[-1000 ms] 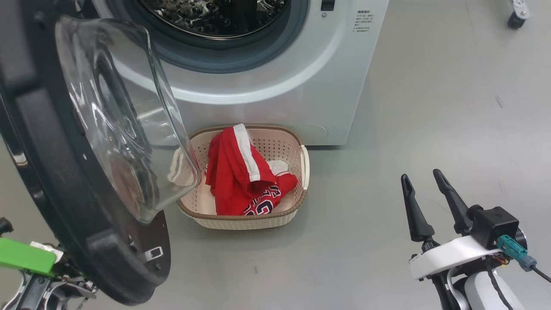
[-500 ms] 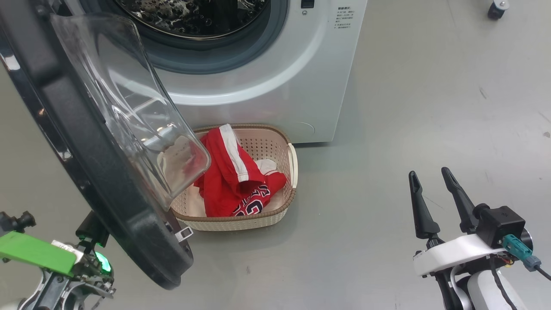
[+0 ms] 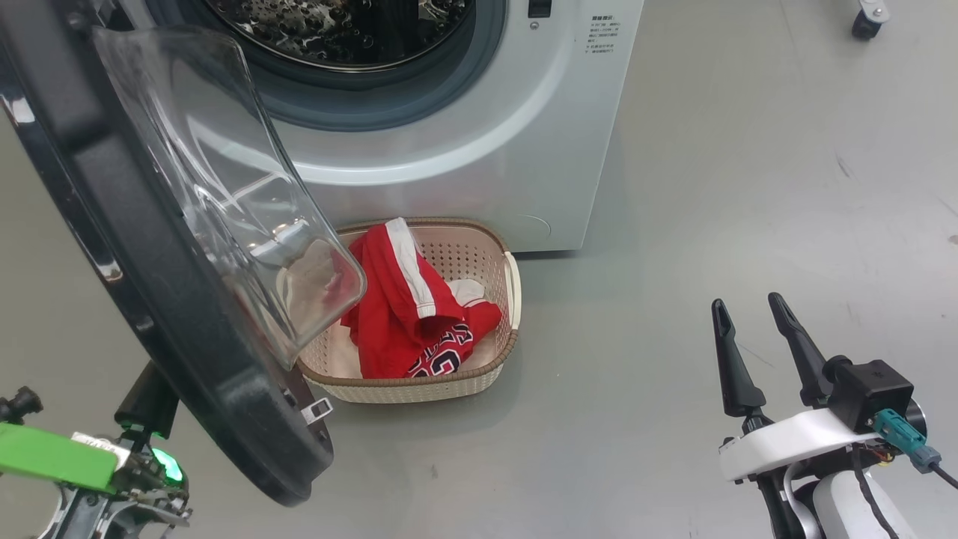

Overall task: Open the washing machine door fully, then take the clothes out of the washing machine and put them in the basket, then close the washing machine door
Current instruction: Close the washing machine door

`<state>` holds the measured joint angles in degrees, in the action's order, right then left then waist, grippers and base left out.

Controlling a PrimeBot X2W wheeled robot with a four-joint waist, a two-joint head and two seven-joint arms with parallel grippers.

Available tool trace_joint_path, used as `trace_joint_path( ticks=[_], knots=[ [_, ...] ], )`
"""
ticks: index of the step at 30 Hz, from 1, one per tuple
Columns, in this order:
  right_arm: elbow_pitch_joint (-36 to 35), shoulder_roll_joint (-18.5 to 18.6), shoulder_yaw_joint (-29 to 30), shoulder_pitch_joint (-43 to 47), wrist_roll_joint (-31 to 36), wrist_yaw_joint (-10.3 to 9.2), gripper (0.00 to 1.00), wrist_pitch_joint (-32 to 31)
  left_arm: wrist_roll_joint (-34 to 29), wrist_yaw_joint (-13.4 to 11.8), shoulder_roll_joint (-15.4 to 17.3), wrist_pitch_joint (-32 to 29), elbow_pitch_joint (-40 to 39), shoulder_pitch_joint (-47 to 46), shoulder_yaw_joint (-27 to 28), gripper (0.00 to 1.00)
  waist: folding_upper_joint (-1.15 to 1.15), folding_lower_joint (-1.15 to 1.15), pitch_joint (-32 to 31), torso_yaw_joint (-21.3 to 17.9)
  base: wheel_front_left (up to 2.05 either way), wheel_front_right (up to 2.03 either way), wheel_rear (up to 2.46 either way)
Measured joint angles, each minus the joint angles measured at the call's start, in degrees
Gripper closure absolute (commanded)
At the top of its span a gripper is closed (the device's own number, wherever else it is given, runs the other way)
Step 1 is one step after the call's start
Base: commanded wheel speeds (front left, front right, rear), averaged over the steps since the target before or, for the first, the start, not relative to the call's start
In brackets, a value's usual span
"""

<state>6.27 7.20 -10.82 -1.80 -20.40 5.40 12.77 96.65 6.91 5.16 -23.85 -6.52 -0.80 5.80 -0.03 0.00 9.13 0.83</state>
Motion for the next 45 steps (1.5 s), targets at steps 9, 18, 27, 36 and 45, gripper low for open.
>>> trace_joint_path(
  ticks=[9,18,27,36,45],
  knots=[
    [0.6,0.2,0.8,0.0,0.0,-0.04,0.00,0.2,1.1,0.0,-0.9,2.6,-1.6,0.9,3.4,1.00,0.00,0.00,-0.6,0.7,0.00,0.00,0.00],
    [0.7,0.3,0.7,0.1,0.0,-0.08,0.00,0.6,-3.1,0.0,-1.2,6.9,-2.3,2.4,5.9,0.00,0.00,0.00,-1.5,2.1,0.00,0.00,0.00],
    [0.6,0.5,0.5,0.1,0.0,-0.07,0.00,0.6,-20.3,0.0,3.1,12.6,-4.4,4.0,6.1,0.00,0.00,0.00,-1.6,2.6,0.00,0.00,0.00],
    [0.6,0.7,0.5,0.1,0.0,-0.07,0.00,0.6,-50.1,-1.3,10.5,19.8,-5.7,6.9,2.3,0.00,0.00,0.00,-2.0,2.7,0.00,0.00,0.00],
    [0.6,0.7,0.4,0.1,0.0,-0.05,0.00,0.6,-62.9,-6.4,10.2,23.5,-4.9,8.3,-2.8,0.00,0.00,0.00,-2.2,2.7,0.00,0.00,0.00]
  ],
)
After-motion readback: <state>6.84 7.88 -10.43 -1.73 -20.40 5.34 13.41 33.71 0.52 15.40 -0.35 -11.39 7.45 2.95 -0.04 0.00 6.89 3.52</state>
